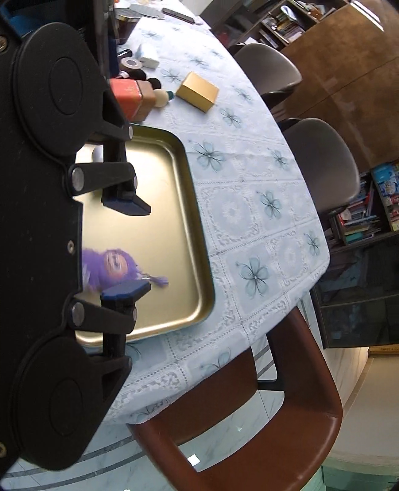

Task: Organize soft objects
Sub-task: 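Place the doll and cotton-pad packet into the gold tray with both grippers, then move both tools back to the table and grasp the yellow pouch with the right gripper, then grasp the dark cosmetic bottle with the left gripper, then carry the yellow pouch and bottle to the tray and release both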

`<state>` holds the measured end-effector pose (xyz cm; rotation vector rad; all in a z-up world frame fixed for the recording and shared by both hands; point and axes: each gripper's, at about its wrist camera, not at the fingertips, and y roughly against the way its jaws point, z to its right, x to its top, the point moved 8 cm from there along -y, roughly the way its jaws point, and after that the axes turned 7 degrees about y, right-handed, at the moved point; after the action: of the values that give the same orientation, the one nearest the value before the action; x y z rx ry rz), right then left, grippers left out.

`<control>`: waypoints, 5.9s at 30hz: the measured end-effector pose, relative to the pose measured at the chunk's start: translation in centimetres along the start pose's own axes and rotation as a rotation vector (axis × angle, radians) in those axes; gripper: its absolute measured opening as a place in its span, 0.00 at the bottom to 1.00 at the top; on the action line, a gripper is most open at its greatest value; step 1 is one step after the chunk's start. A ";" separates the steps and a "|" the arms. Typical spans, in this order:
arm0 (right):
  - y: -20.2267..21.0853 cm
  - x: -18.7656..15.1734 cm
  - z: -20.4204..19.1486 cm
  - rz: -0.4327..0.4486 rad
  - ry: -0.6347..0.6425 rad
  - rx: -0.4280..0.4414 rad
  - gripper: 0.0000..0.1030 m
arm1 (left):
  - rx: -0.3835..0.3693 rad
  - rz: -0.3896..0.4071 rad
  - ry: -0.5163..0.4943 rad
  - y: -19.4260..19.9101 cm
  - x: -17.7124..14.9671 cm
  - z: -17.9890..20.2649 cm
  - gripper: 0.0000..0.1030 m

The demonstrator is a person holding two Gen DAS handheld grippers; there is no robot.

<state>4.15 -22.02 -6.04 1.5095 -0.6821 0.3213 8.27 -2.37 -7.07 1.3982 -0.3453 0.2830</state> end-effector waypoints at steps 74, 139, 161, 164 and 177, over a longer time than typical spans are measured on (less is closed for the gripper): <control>-11.7 -10.7 -35.6 -0.377 -0.132 0.131 0.53 | 0.228 -0.158 0.177 1.5 -10.6 -42.6 0.85; -8.3 -12.1 -34.0 -0.441 0.253 0.225 0.61 | 0.147 -0.100 0.138 -9.9 2.8 -33.8 0.54; -9.2 -13.1 -34.4 -0.465 0.261 0.216 0.61 | 0.155 -0.182 0.135 -5.1 -5.0 -37.8 0.65; -9.3 -13.1 -34.6 -0.459 0.274 0.213 0.61 | 0.132 -0.165 0.141 -5.1 -4.6 -37.8 0.69; -8.5 -13.7 -35.3 -0.438 0.300 0.165 0.61 | 0.065 -0.140 0.121 -5.1 -3.8 -37.4 0.24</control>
<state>5.99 14.75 -18.30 1.6767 -0.0810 0.2641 9.33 33.83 -18.27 1.4546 -0.1387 0.2648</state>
